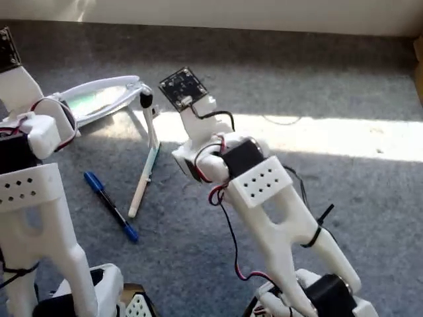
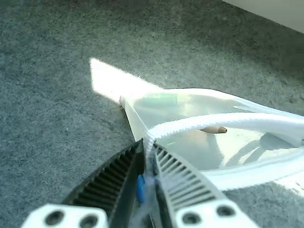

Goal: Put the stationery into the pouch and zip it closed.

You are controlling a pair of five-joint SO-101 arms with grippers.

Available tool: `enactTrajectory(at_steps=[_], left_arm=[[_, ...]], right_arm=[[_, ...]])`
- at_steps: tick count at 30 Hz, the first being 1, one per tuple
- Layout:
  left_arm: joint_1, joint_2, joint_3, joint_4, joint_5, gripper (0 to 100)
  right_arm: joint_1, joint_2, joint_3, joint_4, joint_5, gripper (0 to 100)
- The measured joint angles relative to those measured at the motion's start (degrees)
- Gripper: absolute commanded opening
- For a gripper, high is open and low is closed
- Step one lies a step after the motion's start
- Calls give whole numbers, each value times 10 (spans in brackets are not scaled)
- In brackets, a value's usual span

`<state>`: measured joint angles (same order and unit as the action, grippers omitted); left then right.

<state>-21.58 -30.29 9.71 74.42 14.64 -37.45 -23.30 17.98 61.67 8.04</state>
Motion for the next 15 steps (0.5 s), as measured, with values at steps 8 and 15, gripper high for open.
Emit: enactTrajectory(at_steps=[8, 15], left_arm=[[59, -47, 25, 0, -22, 17], [90, -48, 25, 0, -25, 17]], right_arm=[[2, -194, 174, -165, -1, 4], [2, -324, 288, -302, -24, 4]])
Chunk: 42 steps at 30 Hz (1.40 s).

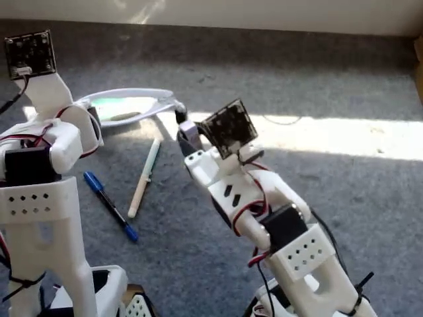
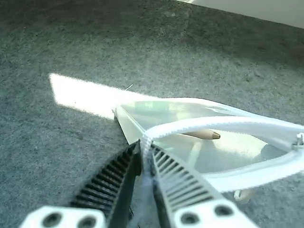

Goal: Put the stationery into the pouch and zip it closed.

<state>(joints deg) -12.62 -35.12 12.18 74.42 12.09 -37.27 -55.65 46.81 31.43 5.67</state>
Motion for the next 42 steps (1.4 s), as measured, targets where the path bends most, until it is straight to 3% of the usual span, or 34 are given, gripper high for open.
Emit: enactTrajectory(at_steps=[10, 19, 26, 42], left_arm=[[10, 0, 0, 0, 0, 17], [10, 0, 0, 0, 0, 17], [10, -1, 13, 0, 0, 17], [10, -1, 13, 0, 0, 17]], right_arm=[[0, -84, 115, -200, -83, 4], [-85, -86, 229, -475, -87, 4], [-96, -84, 240, -586, -87, 4], [-88, 293, 127, -809, -87, 4]])
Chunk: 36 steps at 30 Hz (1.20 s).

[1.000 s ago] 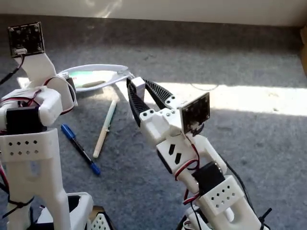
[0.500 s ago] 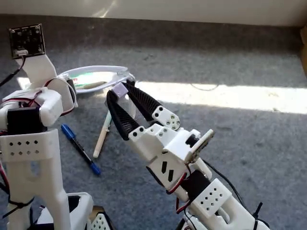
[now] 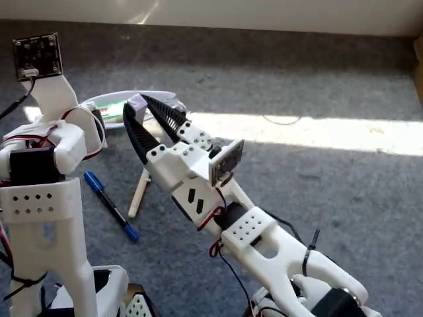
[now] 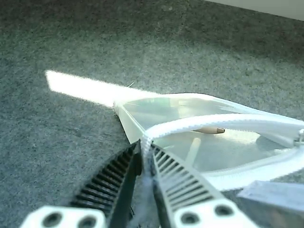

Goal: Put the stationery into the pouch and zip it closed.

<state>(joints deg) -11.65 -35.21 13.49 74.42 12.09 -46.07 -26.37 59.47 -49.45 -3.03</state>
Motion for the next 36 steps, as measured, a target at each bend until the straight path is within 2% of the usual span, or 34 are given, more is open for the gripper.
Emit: enactTrajectory(at_steps=[10, 28, 36], left_arm=[[0, 0, 0, 0, 0, 17], [0, 0, 1, 0, 0, 17], [0, 0, 1, 1, 0, 17]], right_arm=[[6, 93, -12, -93, -1, 4], [30, 91, -11, -131, -1, 4], [34, 180, -23, -135, -1, 4]])
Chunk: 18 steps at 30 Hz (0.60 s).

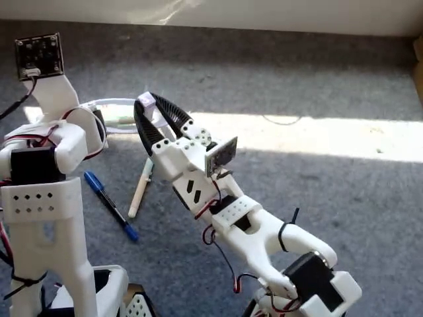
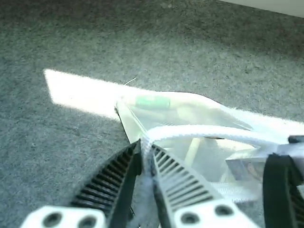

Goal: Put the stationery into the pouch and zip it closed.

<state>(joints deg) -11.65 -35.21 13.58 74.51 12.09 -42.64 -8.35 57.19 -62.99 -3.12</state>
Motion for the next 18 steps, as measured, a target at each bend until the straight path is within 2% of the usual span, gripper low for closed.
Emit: enactTrajectory(at_steps=[11, 18], left_arm=[[0, 0, 0, 0, 0, 17], [0, 0, 0, 0, 0, 17]], right_arm=[[2, 11, -11, 0, 0, 5], [2, -54, 20, 4, 0, 120]])
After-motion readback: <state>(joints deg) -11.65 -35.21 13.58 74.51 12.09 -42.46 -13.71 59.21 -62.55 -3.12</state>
